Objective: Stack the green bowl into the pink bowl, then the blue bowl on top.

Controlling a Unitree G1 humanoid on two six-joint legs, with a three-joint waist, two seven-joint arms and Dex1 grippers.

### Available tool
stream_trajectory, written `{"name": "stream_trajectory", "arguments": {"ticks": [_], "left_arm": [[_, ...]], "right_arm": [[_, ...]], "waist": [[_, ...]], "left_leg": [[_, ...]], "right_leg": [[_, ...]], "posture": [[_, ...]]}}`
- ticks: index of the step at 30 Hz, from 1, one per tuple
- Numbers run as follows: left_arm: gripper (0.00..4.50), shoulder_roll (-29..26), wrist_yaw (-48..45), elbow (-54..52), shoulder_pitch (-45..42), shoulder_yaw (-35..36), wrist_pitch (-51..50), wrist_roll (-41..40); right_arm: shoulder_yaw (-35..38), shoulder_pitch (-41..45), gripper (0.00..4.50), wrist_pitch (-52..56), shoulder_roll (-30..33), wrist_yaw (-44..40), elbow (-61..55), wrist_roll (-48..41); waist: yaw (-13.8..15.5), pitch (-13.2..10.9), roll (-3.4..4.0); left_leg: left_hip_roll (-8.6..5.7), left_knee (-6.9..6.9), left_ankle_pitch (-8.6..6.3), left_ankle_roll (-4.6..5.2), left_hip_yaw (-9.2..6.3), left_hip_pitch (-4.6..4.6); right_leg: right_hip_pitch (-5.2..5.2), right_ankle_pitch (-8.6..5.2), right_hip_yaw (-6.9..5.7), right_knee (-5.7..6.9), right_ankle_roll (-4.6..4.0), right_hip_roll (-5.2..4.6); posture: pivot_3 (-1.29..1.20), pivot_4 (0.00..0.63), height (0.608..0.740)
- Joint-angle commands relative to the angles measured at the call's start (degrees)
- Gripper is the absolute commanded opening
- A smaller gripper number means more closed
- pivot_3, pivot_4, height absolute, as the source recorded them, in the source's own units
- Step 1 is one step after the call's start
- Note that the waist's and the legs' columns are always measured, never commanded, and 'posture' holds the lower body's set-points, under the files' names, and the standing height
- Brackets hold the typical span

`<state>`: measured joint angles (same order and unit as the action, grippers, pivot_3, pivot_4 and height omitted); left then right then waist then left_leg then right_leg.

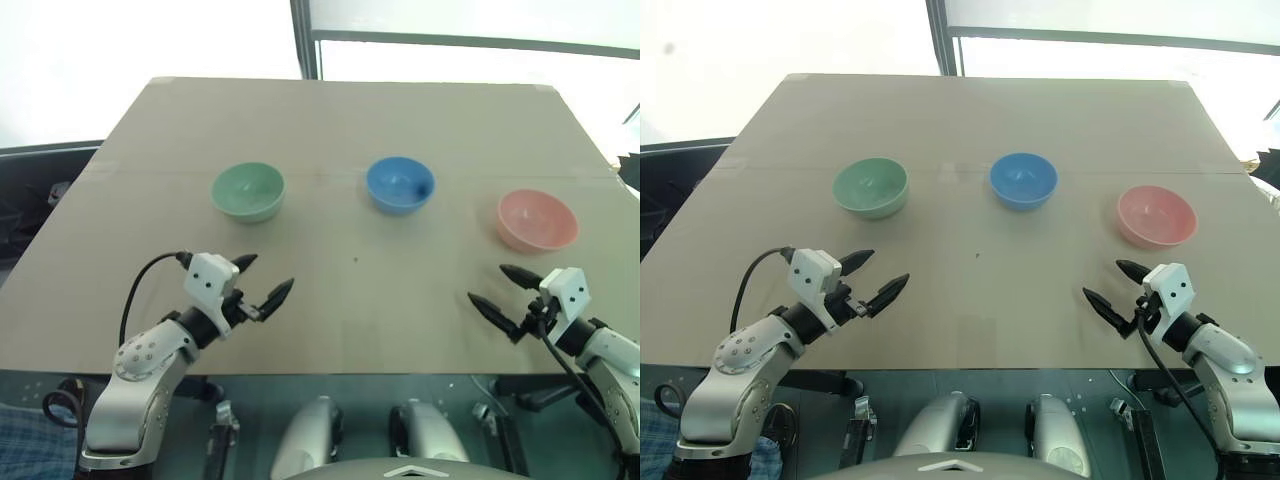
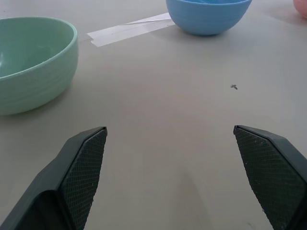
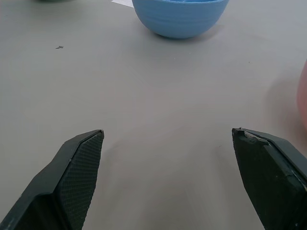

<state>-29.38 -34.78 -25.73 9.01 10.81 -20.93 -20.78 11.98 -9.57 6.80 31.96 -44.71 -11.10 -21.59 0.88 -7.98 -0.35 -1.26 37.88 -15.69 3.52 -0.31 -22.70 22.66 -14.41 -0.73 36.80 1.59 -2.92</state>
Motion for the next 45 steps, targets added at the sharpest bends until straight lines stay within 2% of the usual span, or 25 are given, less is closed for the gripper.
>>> {"name": "stream_trajectory", "arguments": {"ticks": [1, 26, 35, 45], "left_arm": [[4.5, -0.28, -0.24, -1.87, -0.88, 0.86, 0.97, -1.12], [4.5, 0.89, -0.06, -0.75, -4.04, -1.18, 1.74, -2.19], [4.5, 1.14, -4.48, -4.97, -6.93, -4.24, -0.66, -8.89], [4.5, -3.01, -9.26, -9.22, -10.94, -5.53, -4.3, -14.79]], "right_arm": [[1.53, 0.77, 4.48, -1.29, 0.57, -0.52, -0.46, -0.95], [2.43, 4.03, 4.48, -1.82, 1.41, -0.41, 1.38, -0.11], [4.16, 8.25, 4.48, -3.78, 5.03, -0.41, 7.34, 1.73], [1.94, 16.71, 4.48, -5.42, 9.33, 3.12, 16.94, 9.46]], "waist": [[0.0, 0.0, 0.0], [-0.01, 0.0, 0.0], [-0.03, 0.01, 0.0], [-0.06, 0.02, 0.04]], "left_leg": [[0.0, 0.0, 0.0, 0.0, 0.0, 0.0], [0.0, 0.1, 0.01, -0.01, 0.0, 0.01], [-0.01, 0.18, 0.03, -0.04, 0.0, 0.0], [0.0, 0.33, 0.09, -0.12, 0.0, 0.01]], "right_leg": [[0.0, 0.0, 0.0, 0.0, 0.0, 0.0], [-0.04, 0.01, -0.01, 0.04, 0.02, 0.02], [-0.08, 0.02, -0.02, 0.05, 0.03, 0.03], [-0.11, 0.02, -0.02, 0.16, 0.02, 0.09]], "posture": [[0.0, 0.15, 0.74], [0.0, 0.15, 0.74], [0.0, 0.15, 0.74], [0.0, 0.15, 0.74]]}}
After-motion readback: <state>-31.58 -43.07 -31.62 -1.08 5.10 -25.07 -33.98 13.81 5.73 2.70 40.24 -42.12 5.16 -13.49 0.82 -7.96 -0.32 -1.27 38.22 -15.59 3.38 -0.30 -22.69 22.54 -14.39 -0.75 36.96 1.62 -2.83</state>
